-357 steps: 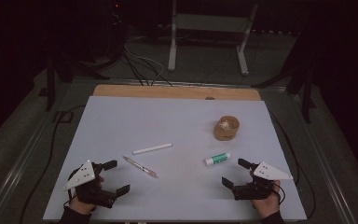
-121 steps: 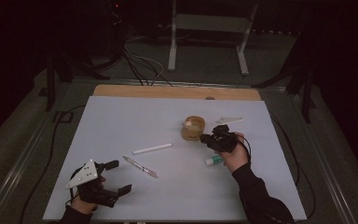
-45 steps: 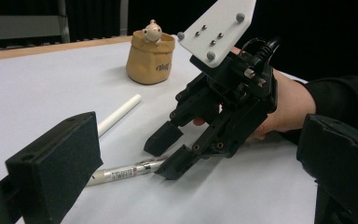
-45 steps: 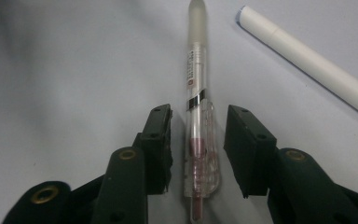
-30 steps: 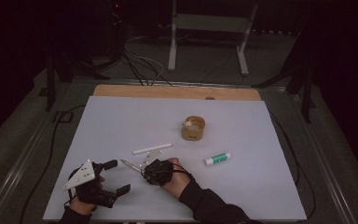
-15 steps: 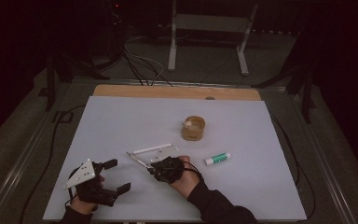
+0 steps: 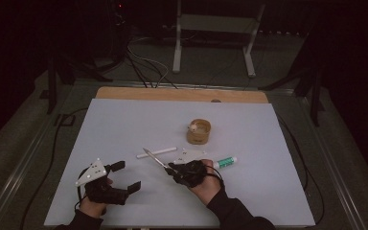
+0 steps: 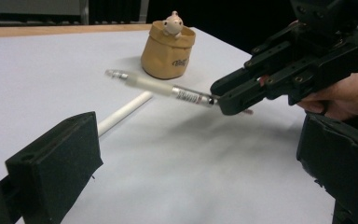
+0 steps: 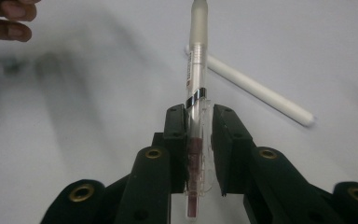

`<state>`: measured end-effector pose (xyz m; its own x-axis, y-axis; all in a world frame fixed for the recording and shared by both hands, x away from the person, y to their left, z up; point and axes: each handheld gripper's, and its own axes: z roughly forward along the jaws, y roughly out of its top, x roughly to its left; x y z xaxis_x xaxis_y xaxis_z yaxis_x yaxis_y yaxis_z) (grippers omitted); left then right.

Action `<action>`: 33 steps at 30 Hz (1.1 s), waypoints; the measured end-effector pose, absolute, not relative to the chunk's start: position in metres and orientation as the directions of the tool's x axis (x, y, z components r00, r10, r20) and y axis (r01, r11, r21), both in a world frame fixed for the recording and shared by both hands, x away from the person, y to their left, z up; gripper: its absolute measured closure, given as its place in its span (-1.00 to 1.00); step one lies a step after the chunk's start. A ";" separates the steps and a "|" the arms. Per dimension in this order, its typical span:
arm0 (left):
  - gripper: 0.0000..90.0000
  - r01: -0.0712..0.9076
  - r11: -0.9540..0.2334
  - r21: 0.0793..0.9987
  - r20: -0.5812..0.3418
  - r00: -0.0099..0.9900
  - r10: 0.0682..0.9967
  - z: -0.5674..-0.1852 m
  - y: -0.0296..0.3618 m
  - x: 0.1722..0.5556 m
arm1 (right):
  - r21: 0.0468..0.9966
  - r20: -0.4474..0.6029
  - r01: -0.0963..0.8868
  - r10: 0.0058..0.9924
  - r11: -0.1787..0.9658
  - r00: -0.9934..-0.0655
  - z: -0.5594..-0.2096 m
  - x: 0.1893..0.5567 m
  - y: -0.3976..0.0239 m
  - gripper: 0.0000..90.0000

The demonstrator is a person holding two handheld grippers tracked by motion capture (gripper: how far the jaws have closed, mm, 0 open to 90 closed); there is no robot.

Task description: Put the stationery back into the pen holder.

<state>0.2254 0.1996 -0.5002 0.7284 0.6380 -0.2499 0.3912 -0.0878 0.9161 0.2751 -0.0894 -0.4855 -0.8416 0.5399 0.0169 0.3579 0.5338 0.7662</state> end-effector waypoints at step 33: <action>-0.99 0.529 -0.008 0.849 -0.430 0.698 0.572 -0.478 0.143 0.256 | 0.862 0.011 0.336 0.649 0.379 -0.761 -0.469 0.242 -0.170 0.72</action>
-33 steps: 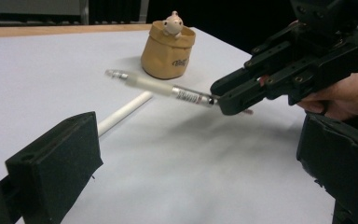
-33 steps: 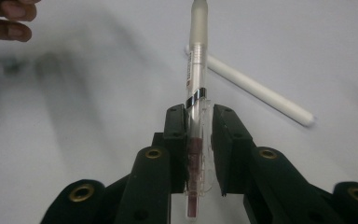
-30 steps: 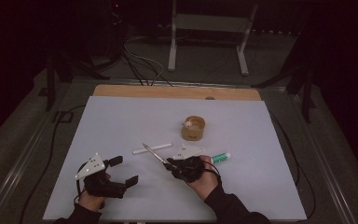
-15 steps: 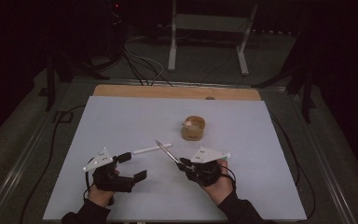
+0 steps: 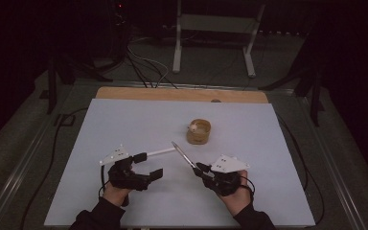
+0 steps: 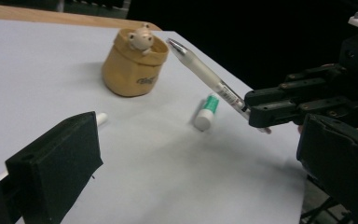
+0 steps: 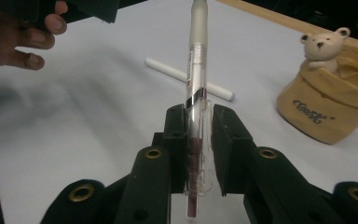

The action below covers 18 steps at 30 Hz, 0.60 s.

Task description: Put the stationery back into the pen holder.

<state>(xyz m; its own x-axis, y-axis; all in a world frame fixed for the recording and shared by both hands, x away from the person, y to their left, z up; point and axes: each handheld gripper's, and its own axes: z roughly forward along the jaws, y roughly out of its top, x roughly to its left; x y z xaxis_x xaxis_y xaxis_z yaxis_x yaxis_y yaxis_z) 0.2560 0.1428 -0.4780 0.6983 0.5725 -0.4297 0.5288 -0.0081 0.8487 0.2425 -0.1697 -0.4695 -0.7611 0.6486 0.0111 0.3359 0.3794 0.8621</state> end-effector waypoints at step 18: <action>-0.99 0.649 0.099 0.754 -0.594 0.609 0.526 -0.473 0.118 0.274 | 0.884 -0.013 0.306 0.672 0.353 -0.740 -0.466 0.242 -0.173 0.72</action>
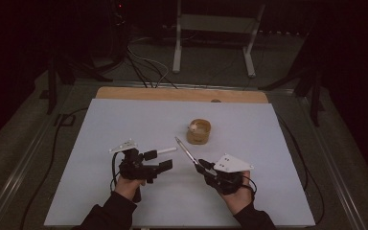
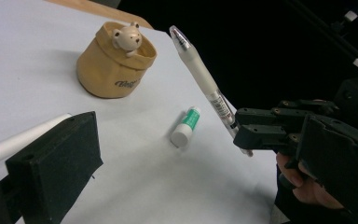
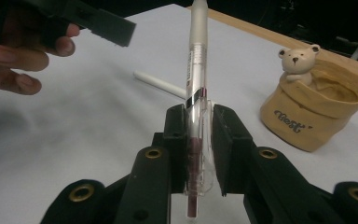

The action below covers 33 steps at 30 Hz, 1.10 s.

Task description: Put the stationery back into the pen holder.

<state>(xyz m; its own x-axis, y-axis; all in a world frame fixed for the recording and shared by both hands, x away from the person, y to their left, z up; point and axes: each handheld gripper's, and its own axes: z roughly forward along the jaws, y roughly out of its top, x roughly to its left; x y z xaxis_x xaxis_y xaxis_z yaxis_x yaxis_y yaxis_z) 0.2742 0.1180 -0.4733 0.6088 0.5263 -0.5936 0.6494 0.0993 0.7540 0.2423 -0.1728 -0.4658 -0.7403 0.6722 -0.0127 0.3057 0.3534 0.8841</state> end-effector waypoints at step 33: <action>0.32 0.814 0.321 0.484 -0.861 0.378 0.340 -0.493 0.087 0.299 | 0.894 -0.009 0.286 0.652 0.345 -0.758 -0.466 0.238 -0.167 0.71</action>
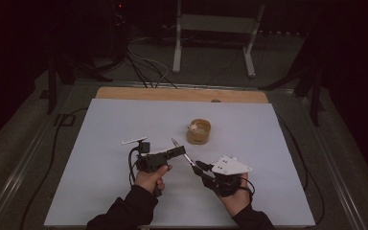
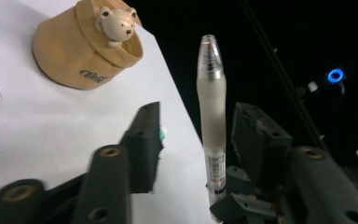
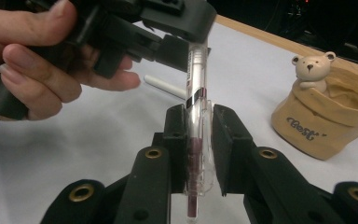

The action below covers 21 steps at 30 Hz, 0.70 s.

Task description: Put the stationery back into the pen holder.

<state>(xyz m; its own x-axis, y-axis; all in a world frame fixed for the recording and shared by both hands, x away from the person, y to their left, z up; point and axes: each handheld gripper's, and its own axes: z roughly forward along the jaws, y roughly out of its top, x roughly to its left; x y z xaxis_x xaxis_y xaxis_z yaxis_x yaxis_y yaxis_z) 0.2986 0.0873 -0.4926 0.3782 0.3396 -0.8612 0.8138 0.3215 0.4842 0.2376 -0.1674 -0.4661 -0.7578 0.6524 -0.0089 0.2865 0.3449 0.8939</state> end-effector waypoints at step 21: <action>0.80 0.750 0.249 0.613 -0.768 0.491 0.412 -0.479 0.094 0.297 | 0.884 0.062 0.345 0.651 0.316 -0.757 -0.471 0.247 -0.174 0.11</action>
<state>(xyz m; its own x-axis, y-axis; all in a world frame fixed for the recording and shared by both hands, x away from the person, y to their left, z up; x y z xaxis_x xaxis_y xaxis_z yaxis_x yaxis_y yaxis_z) 0.2975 0.0938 -0.4789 0.4908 0.4121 -0.7676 0.7500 0.2486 0.6130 0.2466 -0.1737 -0.4714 -0.7565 0.6510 0.0622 0.3447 0.3162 0.8839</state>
